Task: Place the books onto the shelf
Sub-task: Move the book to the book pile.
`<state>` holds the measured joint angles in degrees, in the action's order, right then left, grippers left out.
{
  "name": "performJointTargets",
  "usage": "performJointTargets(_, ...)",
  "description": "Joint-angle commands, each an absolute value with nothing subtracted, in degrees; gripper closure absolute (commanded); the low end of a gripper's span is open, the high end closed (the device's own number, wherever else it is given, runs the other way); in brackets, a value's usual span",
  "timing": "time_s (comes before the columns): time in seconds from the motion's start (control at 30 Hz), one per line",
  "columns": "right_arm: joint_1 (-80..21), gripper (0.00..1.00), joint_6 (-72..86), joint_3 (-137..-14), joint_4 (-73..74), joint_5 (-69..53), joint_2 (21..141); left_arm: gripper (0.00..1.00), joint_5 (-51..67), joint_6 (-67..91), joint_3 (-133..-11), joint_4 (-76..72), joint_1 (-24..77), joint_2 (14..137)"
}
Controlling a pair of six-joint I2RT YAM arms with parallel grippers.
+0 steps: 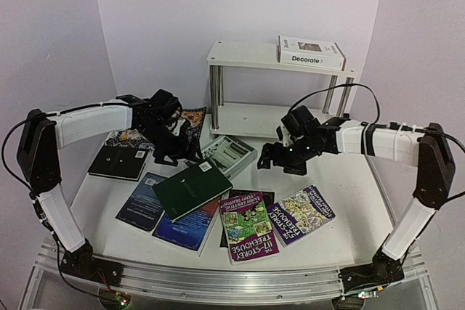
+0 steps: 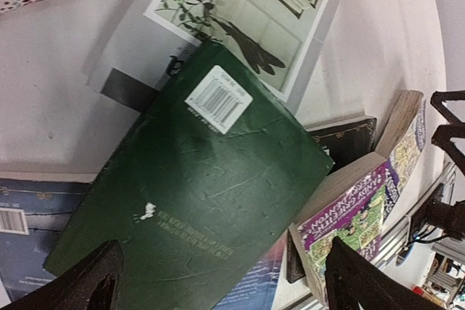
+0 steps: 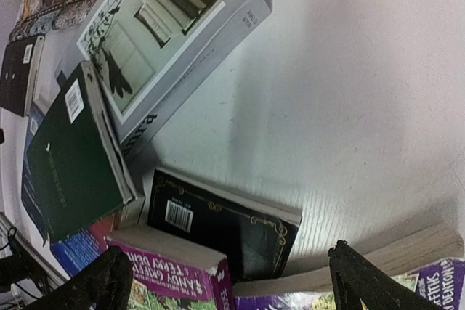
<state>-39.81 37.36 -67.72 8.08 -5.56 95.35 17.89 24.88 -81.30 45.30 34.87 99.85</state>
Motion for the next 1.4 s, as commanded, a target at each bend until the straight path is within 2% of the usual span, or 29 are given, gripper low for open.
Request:
performJointTargets(0.0, -39.98, 0.05, 42.36, -72.67, 4.56, -3.83, 101.15, 0.03, 12.31, 22.17, -79.2, 44.38, 33.97, 93.85)
performJointTargets(0.33, -43.59, 0.12, 43.58, -81.35, 2.42, -8.42, 111.95, 0.03, 6.32, 23.1, -76.87, 44.39, 33.87, 89.34)
performJointTargets(0.6, -47.12, 0.36, 45.22, -81.84, -1.8, -11.0, 116.68, 0.03, 2.02, 24.01, -76.48, 44.38, 33.75, 87.95)
performJointTargets(0.77, -49.68, 0.62, 44.09, -83.37, -3.26, -14.17, 118.27, 0.04, 2.36, 24.81, -75.48, 44.37, 33.76, 87.07)
performJointTargets(1.0, -55.48, 0.85, 35.61, -93.41, -2.21, -22.54, 122.52, 0.04, 3.01, 26.16, -74.07, 44.39, 33.76, 86.92)
performJointTargets(1.07, -56.82, 0.86, 32.69, -97.15, -0.27, -25.17, 124.05, 0.04, 2.95, 26.35, -73.75, 44.3, 33.75, 87.11)
performJointTargets(1.1, -57.21, 0.82, 31.39, -98.64, 0.76, -26.12, 124.58, 0.04, 2.92, 26.44, -73.6, 44.36, 33.75, 87.22)
performJointTargets(1.13, -57.39, 0.74, 30.62, -99.67, 1.97, -26.46, 124.89, 0.04, 2.9, 26.57, -73.45, 44.34, 33.75, 87.31)
performJointTargets(1.17, -57.49, 0.61, 30.36, -100.05, 2.36, -26.09, 124.86, 0.04, 2.97, 26.73, -73.37, 44.33, 33.75, 87.42)
performJointTargets(1.27, -57.47, 0.5, 28.94, -97.92, 2.46, -22.44, 122.83, 0.03, 3.69, 27.51, -73.3, 44.34, 33.75, 88.15)
performJointTargets(1.37, -56.76, 0.45, 27.05, -94.24, 2.43, -17.12, 118.99, 0.03, 4.4, 28.73, -73.44, 43.99, 33.75, 89.26)
